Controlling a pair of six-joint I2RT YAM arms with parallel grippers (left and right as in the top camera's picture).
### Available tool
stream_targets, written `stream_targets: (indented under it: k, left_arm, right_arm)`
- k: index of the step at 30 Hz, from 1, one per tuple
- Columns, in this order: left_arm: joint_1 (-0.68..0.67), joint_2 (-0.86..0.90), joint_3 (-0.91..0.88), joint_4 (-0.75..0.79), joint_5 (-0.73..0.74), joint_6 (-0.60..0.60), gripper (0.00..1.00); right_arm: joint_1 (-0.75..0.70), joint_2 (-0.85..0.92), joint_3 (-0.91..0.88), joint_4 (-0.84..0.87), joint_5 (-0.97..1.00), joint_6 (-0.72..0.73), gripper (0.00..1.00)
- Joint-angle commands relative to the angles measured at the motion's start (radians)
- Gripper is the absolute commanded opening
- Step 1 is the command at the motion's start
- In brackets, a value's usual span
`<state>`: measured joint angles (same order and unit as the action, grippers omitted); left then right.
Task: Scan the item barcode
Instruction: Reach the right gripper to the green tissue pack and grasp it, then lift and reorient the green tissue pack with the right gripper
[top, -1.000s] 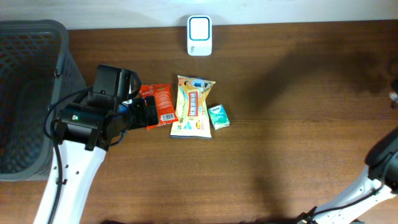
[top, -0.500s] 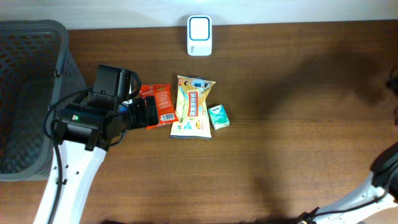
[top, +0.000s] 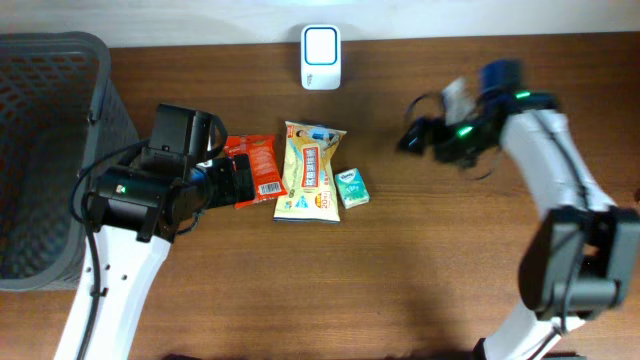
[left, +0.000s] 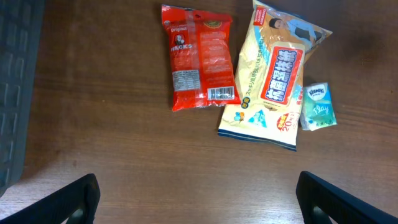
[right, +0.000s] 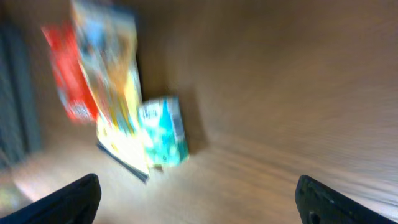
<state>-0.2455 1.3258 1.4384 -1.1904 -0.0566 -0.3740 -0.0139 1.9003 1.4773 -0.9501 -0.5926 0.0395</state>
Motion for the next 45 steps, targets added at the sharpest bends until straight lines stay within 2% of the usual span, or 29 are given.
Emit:
stream_targets:
  k: [1,2,3,6,8,10,13,14,16,17,18,20,25,26,27,32,37,38,41,42,45]
  left_arm:
    - [0.003,-0.006,0.012,-0.001,-0.004,0.009,0.99]
    - [0.003,-0.006,0.012,-0.001,-0.004,0.009,0.99]
    - [0.003,-0.006,0.012,-0.001,-0.004,0.009,0.99]
    - [0.003,-0.006,0.012,-0.001,-0.004,0.009,0.99]
    - [0.003,-0.006,0.012,-0.001,-0.004,0.009,0.99]
    - [0.003,-0.006,0.012,-0.001,-0.004,0.009,0.99]
    - [0.003,-0.006,0.012,-0.001,-0.004,0.009,0.99]
    - [0.003,-0.006,0.012,-0.001,-0.004,0.009,0.99]
    - [0.003,-0.006,0.012,-0.001,-0.004,0.009,0.99]
    - [0.003,-0.006,0.012,-0.001,-0.004,0.009,0.99]
    - [0.003,-0.006,0.012,-0.001,-0.004,0.009,0.99]
    - [0.003,-0.006,0.012,-0.001,-0.004,0.009,0.99]
    - [0.003,-0.006,0.012,-0.001,-0.004,0.009,0.99]
    - [0.003,-0.006,0.012,-0.001,-0.004,0.009,0.99]
    - [0.003,-0.006,0.012,-0.001,-0.004,0.009,0.99]
    - [0.003,-0.006,0.012,-0.001,-0.004,0.009,0.99]
    - [0.003,-0.006,0.012,-0.001,-0.004,0.009,0.99]
    - [0.003,-0.006,0.012,-0.001,-0.004,0.009,0.99]
    - [0.003,-0.006,0.012,-0.001,-0.004,0.009,0.99]
    - [0.003,-0.006,0.012,-0.001,-0.004,0.009,0.99]
    - [0.003,-0.006,0.012,-0.001,-0.004,0.009,0.99]
  right_arm:
    - [0.113,0.053,-0.064,0.032,0.006,-0.062,0.99]
    - [0.158,0.082,-0.074,0.057,0.005,-0.061,0.99]
    - [0.196,0.107,-0.074,0.077,0.002,-0.054,0.93]
    - [0.265,0.156,-0.074,0.132,0.003,-0.024,0.71]
    - [0.291,0.185,-0.074,0.166,0.023,-0.021,0.52]
    - [0.296,0.192,-0.074,0.171,0.114,0.043,0.44]
    - [0.295,0.203,-0.078,0.18,0.239,0.055,0.48]
    - [0.295,0.216,-0.08,0.177,0.232,0.055,0.43]
    - [0.295,0.231,-0.08,0.166,0.232,0.055,0.26]
    - [0.293,0.233,-0.08,0.161,0.24,0.056,0.08]
    - [0.286,0.228,-0.078,0.153,0.261,0.074,0.04]
    - [0.258,0.224,-0.056,0.12,0.321,0.13,0.04]
    - [0.123,0.223,0.071,-0.061,0.335,0.088,0.04]
    - [0.097,0.223,0.092,-0.109,0.335,0.047,0.12]
    - [0.077,0.223,0.104,-0.159,0.336,-0.04,0.5]
    - [0.073,0.223,0.181,-0.275,0.34,-0.066,0.6]
    - [0.145,0.22,0.397,-0.422,0.348,-0.065,0.6]
    - [0.18,0.222,0.393,-0.406,0.389,-0.048,0.59]
    - [0.285,0.241,0.333,-0.337,0.686,0.139,0.53]
    - [0.348,0.249,0.274,-0.288,0.88,0.258,0.49]
    - [0.388,0.25,0.186,-0.203,0.934,0.341,0.4]
